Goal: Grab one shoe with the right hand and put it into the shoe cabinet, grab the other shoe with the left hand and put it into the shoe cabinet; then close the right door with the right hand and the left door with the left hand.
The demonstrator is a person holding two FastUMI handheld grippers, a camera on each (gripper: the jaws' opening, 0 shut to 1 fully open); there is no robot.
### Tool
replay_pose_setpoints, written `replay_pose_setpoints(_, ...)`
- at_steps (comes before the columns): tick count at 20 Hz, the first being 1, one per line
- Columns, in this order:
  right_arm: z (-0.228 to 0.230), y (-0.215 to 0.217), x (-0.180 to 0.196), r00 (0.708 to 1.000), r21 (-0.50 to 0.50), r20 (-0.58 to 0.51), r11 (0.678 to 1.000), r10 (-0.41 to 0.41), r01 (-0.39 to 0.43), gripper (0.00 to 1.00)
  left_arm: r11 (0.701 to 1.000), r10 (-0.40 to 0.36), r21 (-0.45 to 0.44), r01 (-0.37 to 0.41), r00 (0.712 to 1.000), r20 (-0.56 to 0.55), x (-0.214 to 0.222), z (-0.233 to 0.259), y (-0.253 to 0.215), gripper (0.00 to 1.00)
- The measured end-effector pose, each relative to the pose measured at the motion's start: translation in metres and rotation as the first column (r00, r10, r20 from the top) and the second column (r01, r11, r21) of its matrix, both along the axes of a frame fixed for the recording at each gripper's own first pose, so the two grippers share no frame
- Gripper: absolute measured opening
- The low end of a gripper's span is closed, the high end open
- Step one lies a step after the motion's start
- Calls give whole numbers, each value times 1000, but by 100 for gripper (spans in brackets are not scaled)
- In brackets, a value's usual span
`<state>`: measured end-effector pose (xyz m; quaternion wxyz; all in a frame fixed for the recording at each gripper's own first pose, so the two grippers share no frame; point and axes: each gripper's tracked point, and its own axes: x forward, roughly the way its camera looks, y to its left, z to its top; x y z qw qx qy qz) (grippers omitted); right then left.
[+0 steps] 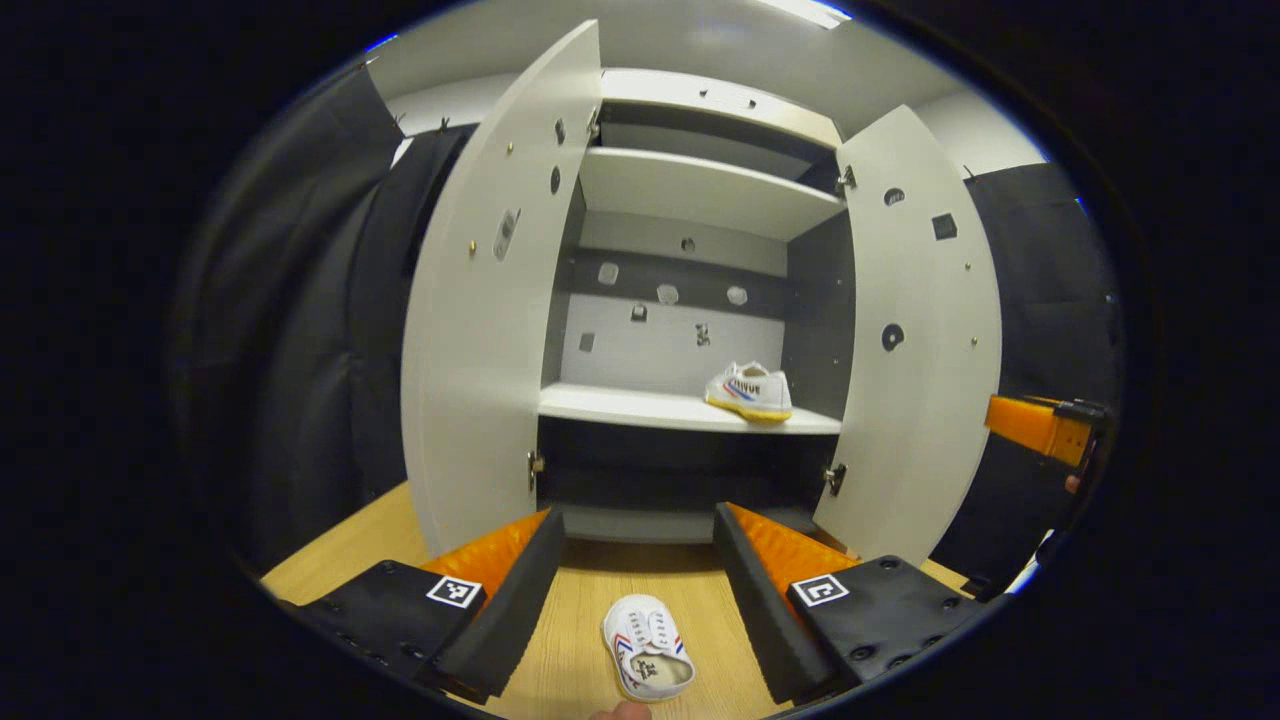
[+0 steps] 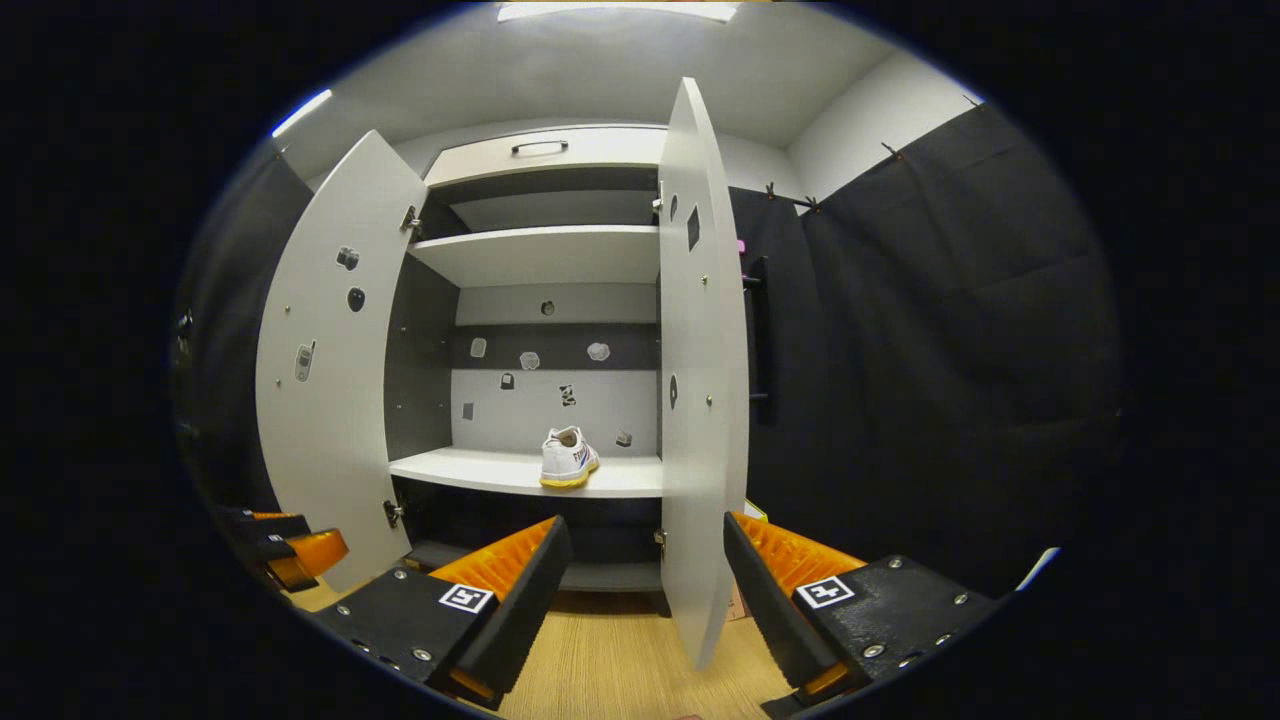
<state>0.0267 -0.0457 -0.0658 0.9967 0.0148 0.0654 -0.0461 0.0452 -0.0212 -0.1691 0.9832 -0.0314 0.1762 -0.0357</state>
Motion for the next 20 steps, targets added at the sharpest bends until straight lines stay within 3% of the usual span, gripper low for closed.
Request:
replay_pose_setpoints(2,-1,-6,-5,1000,8,4,1000,-10,10,94,1000,10,22,-6,986,-164,-3,-63,12,94)
replay_pose_setpoints(5,-4,-23,-9,999,-13,-1,999,-45,45,94,996,12,84,15,948,-317,-16,-140,20,97)
replay_pose_setpoints(9,-9,-34,-18,997,-11,-18,997,-76,76,94,998,-15,39,42,840,-542,-43,-216,11,98)
replay_pose_setpoints(11,-13,-40,-24,995,-17,-27,996,-92,91,94,996,20,86,39,801,-599,-49,-231,24,98)
replay_pose_setpoints(14,-16,-45,-28,993,-27,-44,994,-108,107,94,990,45,134,45,794,-606,-35,-243,31,100)
replay_pose_setpoints(17,-18,-47,-29,992,-32,-57,993,-111,109,94,985,43,161,64,810,-585,-16,-260,35,100)
replay_pose_setpoints(20,-18,-51,-29,990,-54,-62,991,-127,124,94,987,40,156,42,871,-489,8,-265,34,96)
